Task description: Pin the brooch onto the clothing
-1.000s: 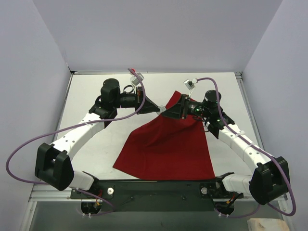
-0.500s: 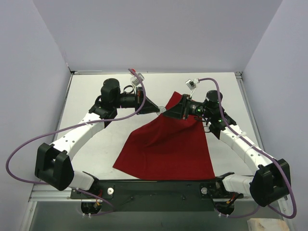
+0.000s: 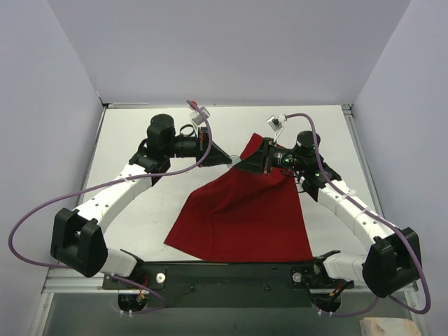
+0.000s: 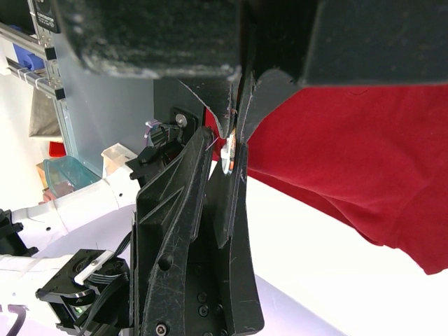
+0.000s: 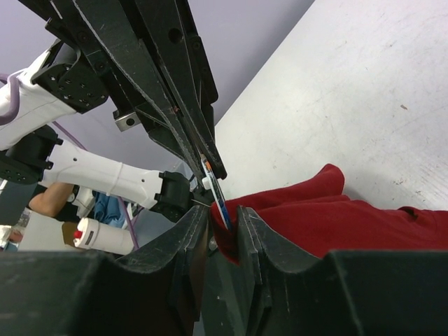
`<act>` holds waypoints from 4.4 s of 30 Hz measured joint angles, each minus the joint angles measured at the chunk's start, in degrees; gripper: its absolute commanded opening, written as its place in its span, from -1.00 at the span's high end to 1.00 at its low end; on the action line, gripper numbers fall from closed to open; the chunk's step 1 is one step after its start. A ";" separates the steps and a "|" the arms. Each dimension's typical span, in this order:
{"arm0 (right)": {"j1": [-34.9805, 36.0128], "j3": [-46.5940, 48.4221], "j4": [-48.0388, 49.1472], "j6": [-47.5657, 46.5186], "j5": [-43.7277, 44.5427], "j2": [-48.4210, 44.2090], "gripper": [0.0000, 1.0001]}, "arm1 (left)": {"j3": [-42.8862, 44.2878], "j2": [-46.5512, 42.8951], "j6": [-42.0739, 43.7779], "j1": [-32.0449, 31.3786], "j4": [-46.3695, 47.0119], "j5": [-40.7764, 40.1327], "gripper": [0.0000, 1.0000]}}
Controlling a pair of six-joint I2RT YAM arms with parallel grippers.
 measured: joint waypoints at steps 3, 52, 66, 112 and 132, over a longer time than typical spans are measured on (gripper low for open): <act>0.02 0.17 -0.28 0.00 0.07 0.35 0.59 | 0.02 0.00 0.17 0.07 -0.46 -0.02 1.00; 2.71 13.53 -29.44 -8.24 9.49 5.18 0.92 | 14.08 0.00 20.61 -9.16 -32.79 -23.43 1.00; 3.02 13.73 -31.87 -7.76 10.80 5.05 0.99 | 17.22 0.13 23.71 -13.25 -38.21 -30.12 1.00; 3.74 5.55 -17.70 -7.65 17.90 -5.79 -0.69 | 5.62 -12.02 17.62 -13.29 -28.33 -34.29 1.00; 2.78 -0.35 -25.29 -13.22 24.63 -10.56 -1.00 | 13.16 -3.45 18.95 -6.01 -34.88 -44.54 1.00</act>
